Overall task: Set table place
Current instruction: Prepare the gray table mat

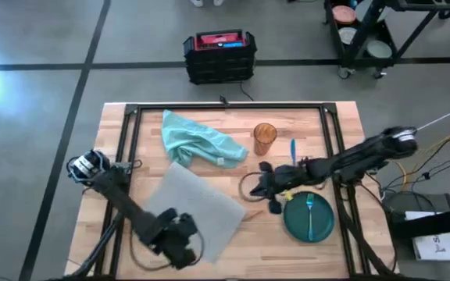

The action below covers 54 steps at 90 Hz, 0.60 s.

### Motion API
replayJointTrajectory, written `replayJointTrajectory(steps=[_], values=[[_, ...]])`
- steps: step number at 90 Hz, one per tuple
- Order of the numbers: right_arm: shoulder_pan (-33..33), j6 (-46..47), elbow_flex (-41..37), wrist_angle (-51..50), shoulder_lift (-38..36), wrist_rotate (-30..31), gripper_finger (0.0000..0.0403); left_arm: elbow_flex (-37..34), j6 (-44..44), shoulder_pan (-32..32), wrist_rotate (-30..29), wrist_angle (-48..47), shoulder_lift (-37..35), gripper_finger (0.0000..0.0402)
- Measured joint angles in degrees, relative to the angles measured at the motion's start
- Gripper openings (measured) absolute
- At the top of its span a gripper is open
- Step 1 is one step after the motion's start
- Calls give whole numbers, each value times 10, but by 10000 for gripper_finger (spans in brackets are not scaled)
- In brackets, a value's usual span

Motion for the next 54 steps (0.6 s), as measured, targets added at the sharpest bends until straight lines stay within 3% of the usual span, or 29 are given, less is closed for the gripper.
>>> replayJointTrajectory(steps=[19, 39, 54], values=[[1, 5, 85, -52, 117, 24, 14, -94, -100, -34, 1, 53, 0, 0], [3, 23, 133, -121, 170, 48, 14, -153, -131, -32, -3, 109, 0, 0], [13, 23, 150, -121, 197, 44, 14, -171, -149, -33, -42, 130, -3, 0]])
